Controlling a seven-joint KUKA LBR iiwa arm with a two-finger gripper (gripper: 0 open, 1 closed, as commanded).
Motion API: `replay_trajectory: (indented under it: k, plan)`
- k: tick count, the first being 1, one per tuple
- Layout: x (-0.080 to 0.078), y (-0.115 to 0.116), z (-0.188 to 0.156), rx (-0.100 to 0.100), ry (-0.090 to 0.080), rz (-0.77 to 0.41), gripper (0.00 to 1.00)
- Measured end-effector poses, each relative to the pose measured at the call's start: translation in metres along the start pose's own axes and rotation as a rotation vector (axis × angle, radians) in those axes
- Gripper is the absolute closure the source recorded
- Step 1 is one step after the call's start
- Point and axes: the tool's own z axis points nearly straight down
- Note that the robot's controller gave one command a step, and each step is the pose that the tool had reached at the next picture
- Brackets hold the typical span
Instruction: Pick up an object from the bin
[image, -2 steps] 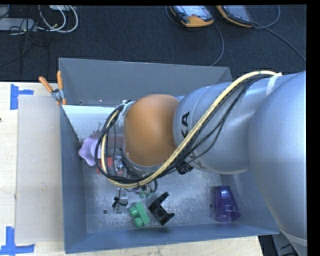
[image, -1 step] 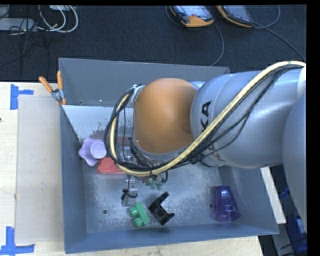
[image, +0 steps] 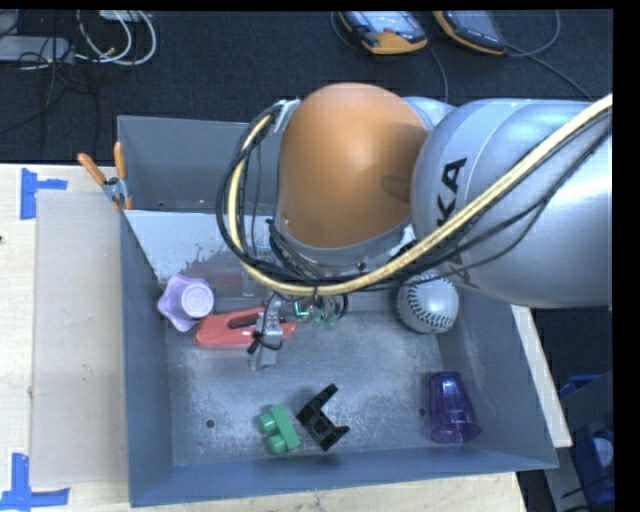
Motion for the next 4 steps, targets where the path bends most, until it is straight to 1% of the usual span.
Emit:
replay_trajectory:
  k: [1, 2, 3, 4]
  plan:
    - [-0.003, 0.0, -0.003, 0.0, -0.001, 0.003, 0.0]
    - [-0.04, 0.014, 0.036, -0.004, -0.008, 0.015, 0.0]
    - [-0.042, 0.036, 0.05, 0.001, 0.002, 0.173, 0.0]
    - [-0.05, 0.044, 0.064, -0.003, -0.007, 0.089, 0.0]
